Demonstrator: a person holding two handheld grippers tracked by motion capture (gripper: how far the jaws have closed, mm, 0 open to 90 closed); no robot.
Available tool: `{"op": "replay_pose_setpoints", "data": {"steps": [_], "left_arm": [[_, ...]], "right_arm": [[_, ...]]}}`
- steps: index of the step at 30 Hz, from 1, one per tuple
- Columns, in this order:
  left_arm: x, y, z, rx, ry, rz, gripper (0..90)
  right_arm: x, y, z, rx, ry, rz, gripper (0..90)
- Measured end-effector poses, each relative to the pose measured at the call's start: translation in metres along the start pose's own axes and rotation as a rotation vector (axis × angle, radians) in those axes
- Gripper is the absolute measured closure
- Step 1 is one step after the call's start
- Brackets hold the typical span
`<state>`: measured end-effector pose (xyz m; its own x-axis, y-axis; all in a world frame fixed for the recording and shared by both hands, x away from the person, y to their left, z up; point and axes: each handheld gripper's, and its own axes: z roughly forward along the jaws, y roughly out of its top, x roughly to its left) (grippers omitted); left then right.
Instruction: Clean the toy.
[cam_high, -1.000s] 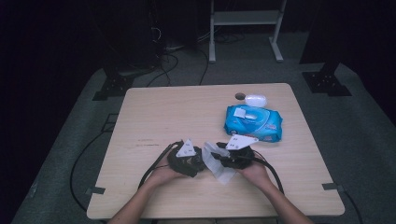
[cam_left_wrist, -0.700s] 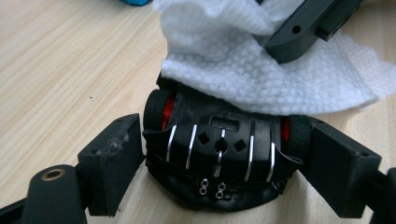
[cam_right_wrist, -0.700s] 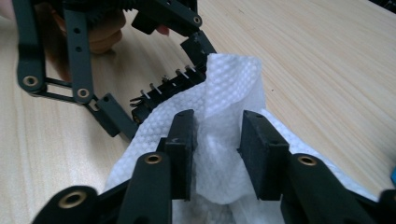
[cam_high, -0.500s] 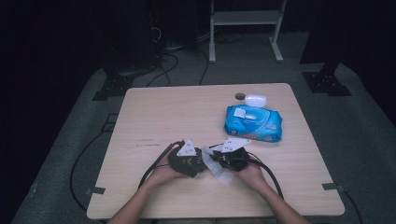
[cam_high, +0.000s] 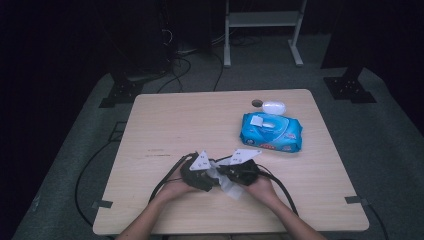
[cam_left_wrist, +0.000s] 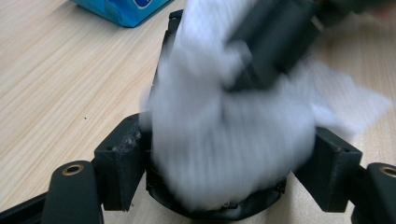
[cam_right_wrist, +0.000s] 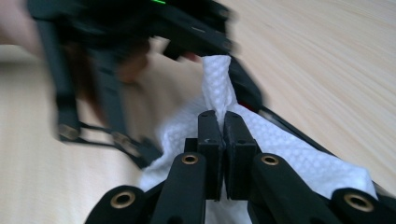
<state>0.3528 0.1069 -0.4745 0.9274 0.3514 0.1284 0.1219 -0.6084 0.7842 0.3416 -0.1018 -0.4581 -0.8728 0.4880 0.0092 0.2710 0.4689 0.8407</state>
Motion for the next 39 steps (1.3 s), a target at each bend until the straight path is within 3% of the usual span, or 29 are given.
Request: {"op": "replay_pose_setpoints", "data": {"steps": [4, 7, 10, 12, 14, 15, 17, 21, 24, 27, 30, 33, 35, 39], "left_arm": [[0.0, 0.0, 0.0, -0.006, -0.001, 0.002, 24.6], [0.0, -0.001, 0.0, 0.0, 0.0, 0.004, 24.6], [-0.001, -0.002, 0.002, 0.017, 0.001, 0.006, 24.6], [-0.001, -0.002, 0.002, 0.017, 0.003, 0.009, 24.6], [-0.001, -0.002, 0.001, 0.013, 0.005, 0.013, 24.6], [-0.001, -0.002, 0.001, 0.009, 0.005, 0.011, 24.6], [-0.001, -0.002, 0.0, 0.006, 0.005, 0.008, 24.7], [0.001, -0.001, -0.002, -0.006, 0.007, 0.008, 24.6], [0.001, -0.001, -0.002, 0.001, 0.008, 0.012, 24.6], [0.0, -0.001, -0.001, 0.004, 0.011, 0.013, 24.6], [0.0, -0.002, 0.0, 0.015, 0.018, 0.014, 24.6], [0.0, -0.002, -0.002, 0.008, 0.019, 0.016, 24.6], [0.002, -0.002, -0.004, 0.007, 0.019, 0.014, 24.6], [0.003, -0.004, -0.006, 0.004, 0.028, 0.016, 24.6]], "right_arm": [[-0.021, -0.013, -0.015, 0.013, -0.048, 0.093, 86.2], [-0.021, -0.014, -0.016, 0.011, -0.039, 0.116, 86.2], [-0.009, -0.008, -0.006, -0.004, 0.007, 0.098, 86.1], [0.002, -0.004, 0.002, -0.008, 0.043, 0.056, 86.1], [0.005, -0.002, 0.004, -0.001, 0.033, 0.017, 86.1], [0.004, -0.002, 0.002, 0.0, 0.035, 0.023, 86.2], [-0.002, -0.004, -0.003, 0.011, 0.002, 0.033, 86.3], [-0.026, -0.016, -0.021, 0.037, -0.11, 0.084, 86.5], [-0.034, -0.022, -0.026, 0.038, -0.116, 0.124, 86.6], [-0.024, -0.016, -0.02, 0.026, -0.08, 0.098, 86.6], [-0.005, -0.008, -0.007, 0.008, 0.007, 0.072, 86.5], [0.006, -0.003, -0.003, 0.023, 0.033, 0.032, 86.5], [0.001, -0.005, -0.007, 0.029, 0.017, 0.037, 86.5], [-0.025, -0.017, -0.022, 0.052, -0.08, 0.094, 86.6]]}}
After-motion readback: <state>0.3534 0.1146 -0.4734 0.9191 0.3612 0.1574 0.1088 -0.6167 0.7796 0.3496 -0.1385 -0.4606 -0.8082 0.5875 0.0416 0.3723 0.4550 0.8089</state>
